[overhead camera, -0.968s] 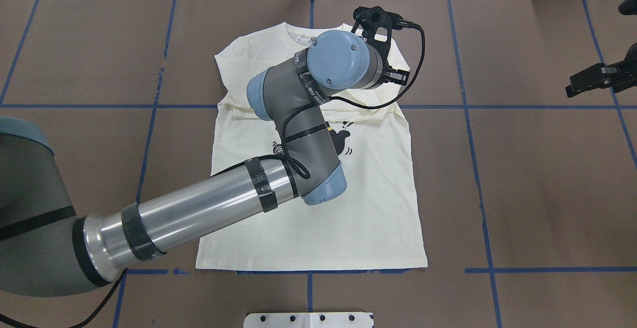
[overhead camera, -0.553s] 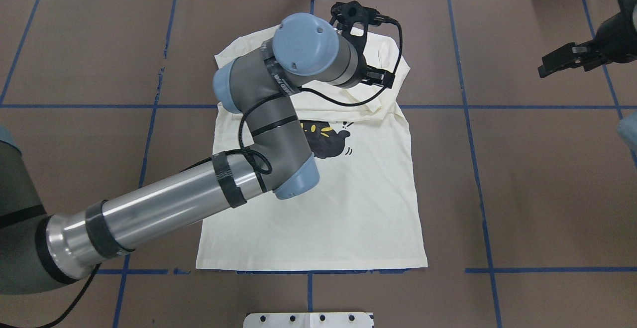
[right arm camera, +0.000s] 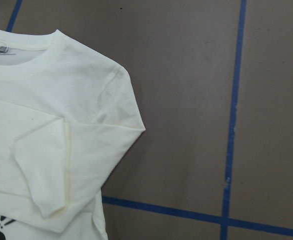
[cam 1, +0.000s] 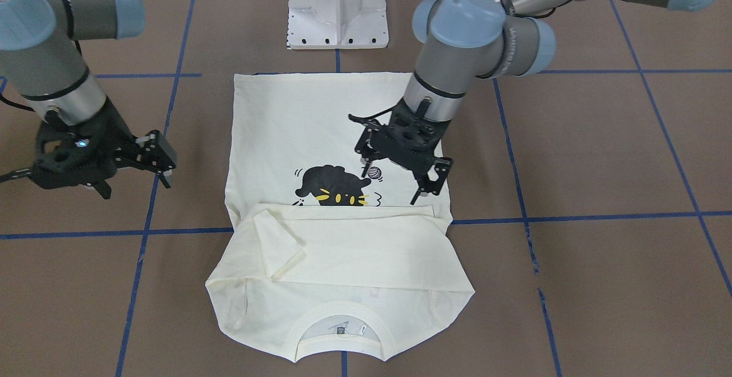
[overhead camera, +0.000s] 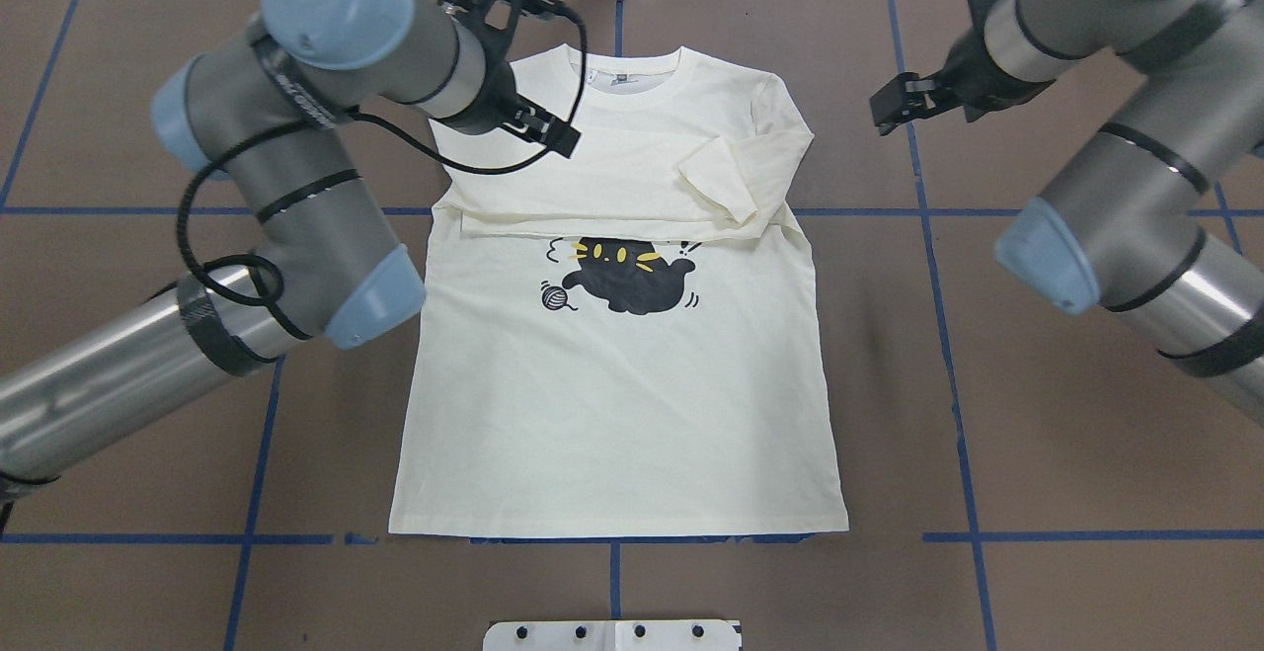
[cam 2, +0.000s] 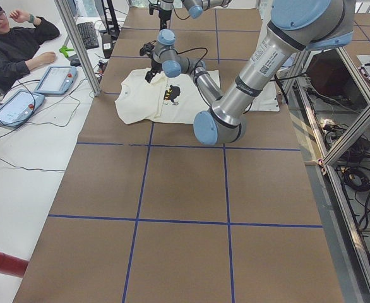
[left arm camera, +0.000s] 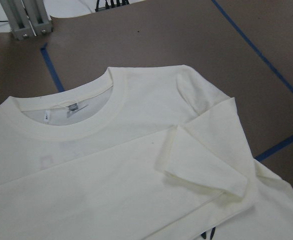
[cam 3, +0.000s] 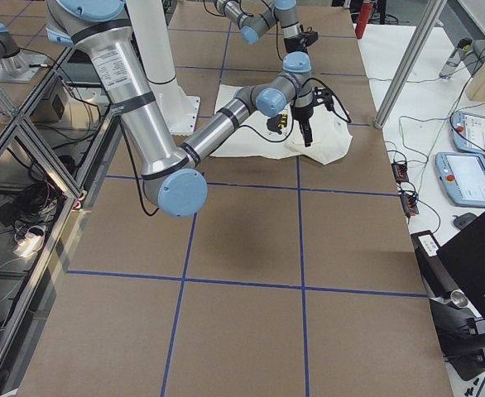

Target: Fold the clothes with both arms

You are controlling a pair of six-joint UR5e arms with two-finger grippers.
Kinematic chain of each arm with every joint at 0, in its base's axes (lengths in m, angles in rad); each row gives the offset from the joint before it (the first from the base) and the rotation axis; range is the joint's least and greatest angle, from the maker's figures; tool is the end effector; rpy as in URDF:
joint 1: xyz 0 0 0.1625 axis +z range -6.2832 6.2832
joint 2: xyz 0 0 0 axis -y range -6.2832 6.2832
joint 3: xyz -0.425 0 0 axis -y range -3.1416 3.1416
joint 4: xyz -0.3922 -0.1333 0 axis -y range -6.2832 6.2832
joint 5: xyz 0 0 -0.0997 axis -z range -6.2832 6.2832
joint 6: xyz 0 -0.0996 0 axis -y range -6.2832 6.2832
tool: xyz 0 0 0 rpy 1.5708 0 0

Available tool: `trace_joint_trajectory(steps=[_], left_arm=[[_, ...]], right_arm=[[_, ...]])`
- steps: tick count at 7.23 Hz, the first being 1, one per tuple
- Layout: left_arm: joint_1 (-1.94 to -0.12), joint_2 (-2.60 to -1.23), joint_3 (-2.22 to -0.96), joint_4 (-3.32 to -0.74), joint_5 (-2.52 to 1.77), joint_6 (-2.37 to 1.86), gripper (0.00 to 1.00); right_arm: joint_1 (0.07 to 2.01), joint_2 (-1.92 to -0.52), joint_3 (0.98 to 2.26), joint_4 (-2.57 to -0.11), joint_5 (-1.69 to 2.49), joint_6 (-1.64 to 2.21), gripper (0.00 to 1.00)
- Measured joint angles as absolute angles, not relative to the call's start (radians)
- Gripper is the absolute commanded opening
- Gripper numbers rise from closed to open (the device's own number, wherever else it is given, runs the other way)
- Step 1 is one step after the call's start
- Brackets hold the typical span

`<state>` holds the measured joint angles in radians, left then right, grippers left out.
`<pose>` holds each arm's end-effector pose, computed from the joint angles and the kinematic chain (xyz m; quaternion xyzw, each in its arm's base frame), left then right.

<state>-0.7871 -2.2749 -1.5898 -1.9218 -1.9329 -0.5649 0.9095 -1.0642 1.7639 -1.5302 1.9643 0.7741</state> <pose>0.4237 -0.5640 0.1836 0.2965 0.4351 0.1838 0.8301 -0.3192 -0.5650 0.2822 0.1474 -0.3706 -0.0191 0.9168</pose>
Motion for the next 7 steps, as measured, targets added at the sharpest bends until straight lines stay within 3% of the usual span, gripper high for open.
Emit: trace_joint_trajectory(steps=[3, 6, 7], left_arm=[[-0.941, -2.123, -1.635, -1.947, -2.107, -0.376, 1.0], [-0.97, -2.077, -1.637, -1.974, -2.156, -0.358, 1.0], [-0.97, -2.073, -1.638, -1.975, -2.158, -0.359, 1.0]], right_arm=[[0.769, -0.794, 1.475, -1.538, 1.795, 0.933, 0.84], [0.684, -0.625, 1.255, -1.541, 1.679, 1.016, 0.68], [0.663, -0.581, 1.19, -1.54, 1.646, 1.046, 0.58]])
